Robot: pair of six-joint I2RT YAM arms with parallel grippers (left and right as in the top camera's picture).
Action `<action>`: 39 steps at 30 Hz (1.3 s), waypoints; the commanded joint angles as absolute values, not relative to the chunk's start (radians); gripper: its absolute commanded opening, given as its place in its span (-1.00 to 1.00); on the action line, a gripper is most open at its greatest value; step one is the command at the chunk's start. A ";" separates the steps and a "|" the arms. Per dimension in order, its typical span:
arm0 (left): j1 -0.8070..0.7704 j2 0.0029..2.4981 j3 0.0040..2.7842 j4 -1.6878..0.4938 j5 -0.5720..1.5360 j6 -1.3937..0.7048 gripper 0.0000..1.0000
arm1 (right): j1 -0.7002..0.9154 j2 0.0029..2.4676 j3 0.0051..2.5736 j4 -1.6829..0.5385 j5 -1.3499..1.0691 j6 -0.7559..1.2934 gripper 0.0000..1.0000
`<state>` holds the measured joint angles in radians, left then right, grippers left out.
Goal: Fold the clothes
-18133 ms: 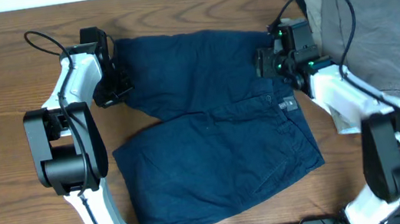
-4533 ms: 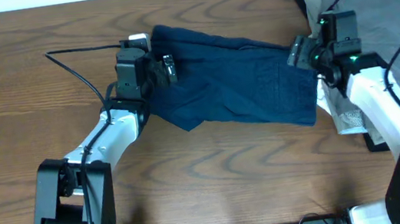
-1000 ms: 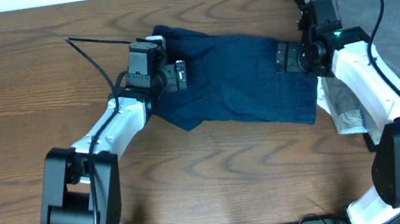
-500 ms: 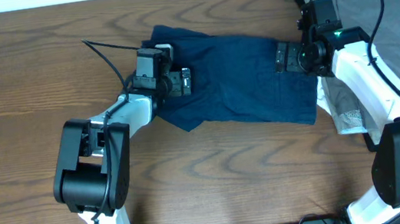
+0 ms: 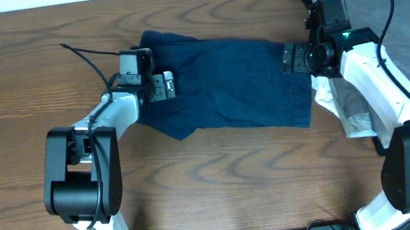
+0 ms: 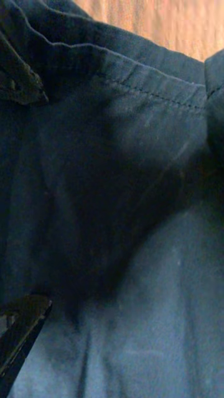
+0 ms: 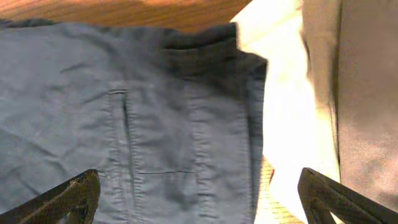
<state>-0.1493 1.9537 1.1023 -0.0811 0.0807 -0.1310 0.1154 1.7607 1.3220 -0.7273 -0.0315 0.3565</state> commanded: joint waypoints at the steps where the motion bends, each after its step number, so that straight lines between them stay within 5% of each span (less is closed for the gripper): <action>1: -0.109 1.979 1.080 -0.168 0.033 -0.221 0.96 | 0.112 1.764 1.333 -0.725 -0.034 0.369 0.98; 13: -0.046 1.958 1.081 -0.329 -0.008 -0.339 0.96 | 0.137 1.786 1.333 -0.677 -0.048 0.370 0.89; 15: -0.047 1.927 1.081 -0.329 -0.008 -0.339 0.96 | 0.142 1.793 1.333 -0.663 -0.080 0.369 0.58; 18: -0.047 1.845 1.081 -0.340 -0.008 -0.338 0.96 | 0.145 1.800 1.332 -0.642 -0.136 0.369 -0.80; 19: -0.047 1.814 1.081 -0.345 -0.008 -0.336 0.96 | 0.145 1.803 1.332 -0.636 -0.156 0.369 -0.97; 27: -0.046 1.587 1.081 -0.385 -0.010 -0.263 0.96 | 0.143 1.887 1.331 -0.597 -0.267 0.336 -0.97; 39: 0.107 1.589 1.081 -0.414 -0.008 -0.193 0.96 | 0.156 2.051 1.331 -0.532 -0.254 0.317 -0.97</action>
<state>0.0639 1.5806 1.0756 -0.4141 -0.0067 -0.2314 0.1371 2.0232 1.3220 -0.5426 -0.2485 0.3351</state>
